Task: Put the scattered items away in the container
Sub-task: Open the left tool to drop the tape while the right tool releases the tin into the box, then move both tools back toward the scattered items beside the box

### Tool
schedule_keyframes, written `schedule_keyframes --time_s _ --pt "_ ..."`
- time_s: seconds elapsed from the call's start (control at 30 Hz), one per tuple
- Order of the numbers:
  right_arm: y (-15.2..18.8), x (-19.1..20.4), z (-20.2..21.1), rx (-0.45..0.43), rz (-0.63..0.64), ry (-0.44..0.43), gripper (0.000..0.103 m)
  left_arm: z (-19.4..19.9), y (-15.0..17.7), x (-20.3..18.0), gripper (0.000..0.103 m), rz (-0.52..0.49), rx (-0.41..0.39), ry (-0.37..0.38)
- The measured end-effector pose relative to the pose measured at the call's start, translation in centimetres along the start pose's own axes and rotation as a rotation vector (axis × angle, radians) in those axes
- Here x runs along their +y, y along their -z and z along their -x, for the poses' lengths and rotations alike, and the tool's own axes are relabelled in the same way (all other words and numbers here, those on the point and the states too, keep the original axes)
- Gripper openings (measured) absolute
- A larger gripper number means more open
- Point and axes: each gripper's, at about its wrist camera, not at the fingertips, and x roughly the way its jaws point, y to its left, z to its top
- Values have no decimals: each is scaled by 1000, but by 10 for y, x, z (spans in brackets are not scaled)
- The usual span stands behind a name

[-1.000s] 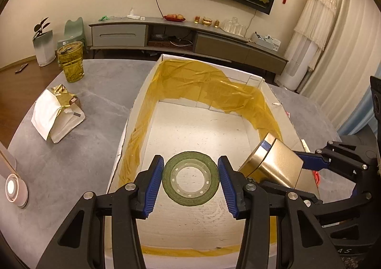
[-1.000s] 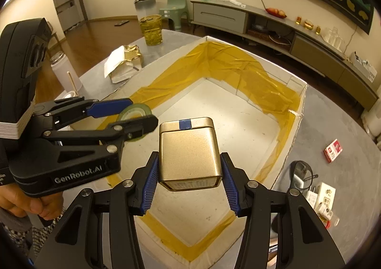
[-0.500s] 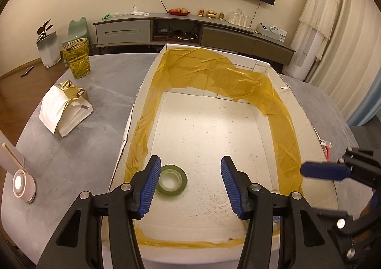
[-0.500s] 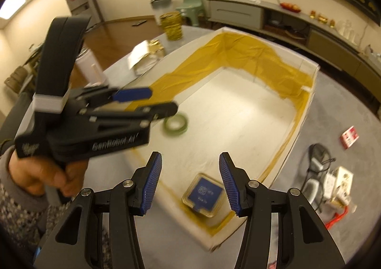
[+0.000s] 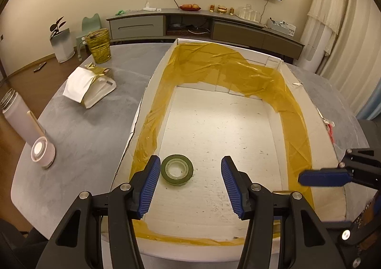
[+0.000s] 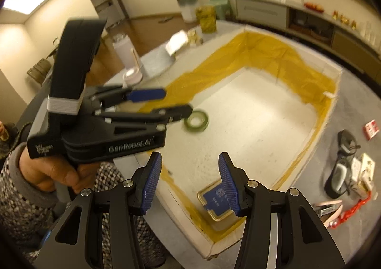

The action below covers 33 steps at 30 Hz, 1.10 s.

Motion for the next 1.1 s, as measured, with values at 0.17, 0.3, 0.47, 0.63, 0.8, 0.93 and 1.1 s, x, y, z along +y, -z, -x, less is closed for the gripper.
schedule_keyframes --time_s 0.17,0.3,0.47,0.63,0.8,0.93,1.1 --pt "7 -1 21 -77 0 36 53 23 3 -6 56 58 -46 44" --pt "12 -9 42 -141 -19 69 53 34 9 -23 56 51 -55 56" --pt "29 -22 74 -248 -55 97 53 45 13 -48 56 28 -61 78" --pt "43 -37 89 -293 -105 77 53 58 12 -74 56 0 -93 88" --pt "60 -53 108 -328 -169 45 53 65 16 -104 56 -55 -104 99" --pt "75 -65 121 -344 -210 32 53 67 20 -128 56 -90 -93 120" --pt "95 -84 136 -358 -261 42 53 68 24 -157 56 -134 -88 145"
